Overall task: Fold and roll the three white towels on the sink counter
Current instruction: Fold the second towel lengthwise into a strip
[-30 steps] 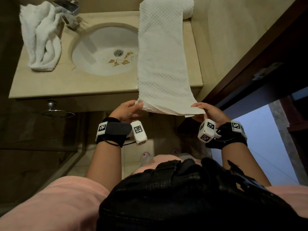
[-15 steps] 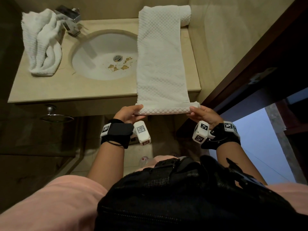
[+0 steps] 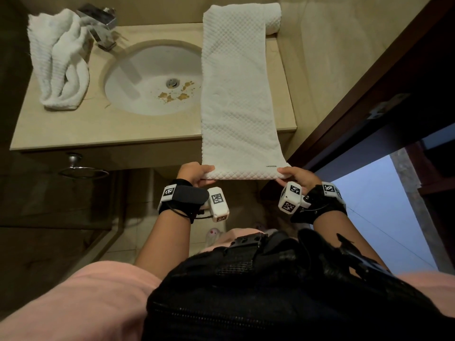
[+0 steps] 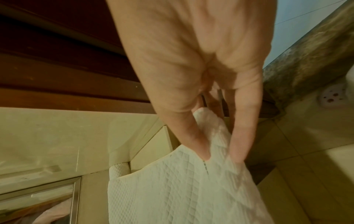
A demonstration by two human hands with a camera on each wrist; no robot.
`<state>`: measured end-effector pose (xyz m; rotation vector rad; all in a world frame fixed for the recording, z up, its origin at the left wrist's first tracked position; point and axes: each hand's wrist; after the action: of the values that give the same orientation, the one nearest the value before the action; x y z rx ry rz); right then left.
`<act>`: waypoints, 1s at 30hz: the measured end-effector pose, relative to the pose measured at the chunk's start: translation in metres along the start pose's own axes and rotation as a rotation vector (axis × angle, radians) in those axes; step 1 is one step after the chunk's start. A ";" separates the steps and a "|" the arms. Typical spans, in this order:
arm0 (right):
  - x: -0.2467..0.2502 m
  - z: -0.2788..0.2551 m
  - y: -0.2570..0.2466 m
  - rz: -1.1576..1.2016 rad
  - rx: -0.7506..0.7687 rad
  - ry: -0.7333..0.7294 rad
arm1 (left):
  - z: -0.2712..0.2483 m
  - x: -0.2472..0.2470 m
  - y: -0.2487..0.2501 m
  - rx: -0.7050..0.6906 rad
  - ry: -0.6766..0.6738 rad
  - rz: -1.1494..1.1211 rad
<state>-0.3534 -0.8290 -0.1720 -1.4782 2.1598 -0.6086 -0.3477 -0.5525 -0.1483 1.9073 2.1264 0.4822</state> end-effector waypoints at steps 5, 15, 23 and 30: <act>-0.001 -0.002 0.003 -0.051 -0.007 0.038 | -0.004 0.004 -0.004 0.096 -0.058 0.003; -0.004 -0.006 0.003 -0.026 0.073 0.014 | -0.012 0.002 -0.009 0.156 -0.135 -0.189; -0.007 -0.010 -0.001 -0.243 0.287 -0.136 | -0.015 -0.003 -0.006 0.000 -0.052 -0.066; -0.002 -0.008 -0.012 -0.492 0.186 -0.270 | -0.009 -0.001 -0.001 -0.212 -0.041 -0.018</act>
<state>-0.3481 -0.8304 -0.1582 -1.8736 1.4991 -0.7007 -0.3519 -0.5544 -0.1403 1.7648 1.9773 0.6322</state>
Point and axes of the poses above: each hand's wrist, its own z-axis towards the middle knuckle, its own x-axis out of the back of the hand, y = z × x, and after that the axes turned 9 degrees about x, right-handed
